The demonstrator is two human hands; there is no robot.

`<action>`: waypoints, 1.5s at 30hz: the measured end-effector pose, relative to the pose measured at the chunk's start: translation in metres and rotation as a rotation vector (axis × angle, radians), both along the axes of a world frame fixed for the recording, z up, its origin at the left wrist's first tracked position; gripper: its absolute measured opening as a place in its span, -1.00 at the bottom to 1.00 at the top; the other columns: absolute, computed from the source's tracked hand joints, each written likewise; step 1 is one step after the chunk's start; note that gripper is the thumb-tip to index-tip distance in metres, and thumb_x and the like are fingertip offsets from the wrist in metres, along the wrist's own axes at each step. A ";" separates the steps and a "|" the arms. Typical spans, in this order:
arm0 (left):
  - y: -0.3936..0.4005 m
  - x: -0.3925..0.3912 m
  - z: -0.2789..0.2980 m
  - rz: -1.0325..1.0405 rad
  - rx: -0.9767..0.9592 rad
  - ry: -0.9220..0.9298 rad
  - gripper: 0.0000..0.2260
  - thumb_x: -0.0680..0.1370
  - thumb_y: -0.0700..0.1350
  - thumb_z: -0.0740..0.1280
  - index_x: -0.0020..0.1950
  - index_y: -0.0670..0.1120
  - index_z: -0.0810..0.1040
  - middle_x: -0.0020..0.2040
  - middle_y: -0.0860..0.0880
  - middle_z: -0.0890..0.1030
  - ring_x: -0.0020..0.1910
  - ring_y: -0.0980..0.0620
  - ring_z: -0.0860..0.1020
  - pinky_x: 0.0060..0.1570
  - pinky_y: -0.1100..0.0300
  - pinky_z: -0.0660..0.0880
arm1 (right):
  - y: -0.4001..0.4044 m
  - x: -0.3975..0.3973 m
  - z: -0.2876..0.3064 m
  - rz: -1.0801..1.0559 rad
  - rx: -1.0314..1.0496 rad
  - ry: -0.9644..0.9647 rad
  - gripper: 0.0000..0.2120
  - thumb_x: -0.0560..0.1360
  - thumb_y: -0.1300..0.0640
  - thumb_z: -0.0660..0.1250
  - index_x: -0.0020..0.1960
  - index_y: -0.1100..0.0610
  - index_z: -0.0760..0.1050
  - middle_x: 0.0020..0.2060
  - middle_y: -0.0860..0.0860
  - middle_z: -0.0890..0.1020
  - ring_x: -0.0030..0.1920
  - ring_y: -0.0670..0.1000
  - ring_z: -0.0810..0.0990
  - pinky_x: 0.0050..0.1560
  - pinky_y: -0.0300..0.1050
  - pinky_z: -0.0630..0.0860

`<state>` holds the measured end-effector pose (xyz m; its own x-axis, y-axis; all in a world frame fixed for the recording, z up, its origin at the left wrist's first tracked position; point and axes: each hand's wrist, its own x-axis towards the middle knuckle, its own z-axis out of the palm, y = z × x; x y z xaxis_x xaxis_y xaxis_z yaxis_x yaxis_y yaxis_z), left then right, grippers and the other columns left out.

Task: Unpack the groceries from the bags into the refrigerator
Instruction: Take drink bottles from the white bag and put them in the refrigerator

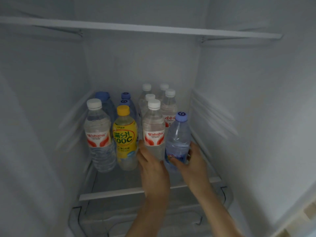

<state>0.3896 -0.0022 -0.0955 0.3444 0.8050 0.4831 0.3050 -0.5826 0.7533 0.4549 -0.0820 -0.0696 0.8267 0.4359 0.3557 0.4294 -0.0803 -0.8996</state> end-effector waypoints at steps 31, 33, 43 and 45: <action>-0.021 -0.023 0.005 -0.137 -0.074 -0.099 -0.17 0.38 -0.44 0.33 0.56 -0.18 0.01 0.51 -0.18 0.15 0.50 -0.13 0.18 0.42 0.16 0.24 | 0.000 0.001 -0.009 -0.045 -0.063 0.107 -0.47 0.50 0.19 0.38 0.43 0.16 0.32 0.30 0.02 0.49 0.33 0.00 0.45 0.20 -0.27 0.33; -0.027 -0.034 0.008 -0.156 -0.123 -0.079 -0.25 0.43 -0.40 0.33 0.55 -0.14 0.08 0.51 -0.13 0.21 0.48 -0.08 0.22 0.32 0.39 0.16 | -0.006 -0.005 -0.006 -0.070 -0.031 0.134 -0.54 0.50 0.22 0.37 0.38 0.16 0.36 0.24 0.03 0.52 0.29 0.03 0.47 0.20 -0.22 0.35; -0.049 -0.106 0.024 -0.270 -0.170 -0.164 -0.71 0.54 -0.24 0.29 0.25 -0.05 0.51 -0.01 0.02 0.62 -0.01 0.05 0.59 0.02 -0.01 0.56 | -0.044 -0.072 0.019 -0.152 -0.007 0.051 -0.72 0.51 0.26 0.32 0.21 0.14 0.45 0.04 -0.02 0.55 0.12 0.01 0.56 0.12 -0.16 0.46; -0.054 -0.126 0.020 -0.307 -0.157 -0.146 -0.77 0.55 -0.22 0.30 0.20 -0.04 0.53 -0.05 0.05 0.63 -0.05 0.06 0.60 -0.01 -0.01 0.57 | -0.055 -0.097 0.016 -0.168 -0.051 0.014 -0.74 0.50 0.23 0.32 0.18 0.11 0.47 0.02 -0.04 0.57 0.09 -0.01 0.57 0.15 -0.07 0.50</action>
<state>0.2637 -0.0557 -0.0753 0.5180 0.7428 0.4242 0.0163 -0.5044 0.8633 0.3584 -0.1370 -0.0538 0.8942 0.3082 0.3247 0.3937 -0.1961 -0.8981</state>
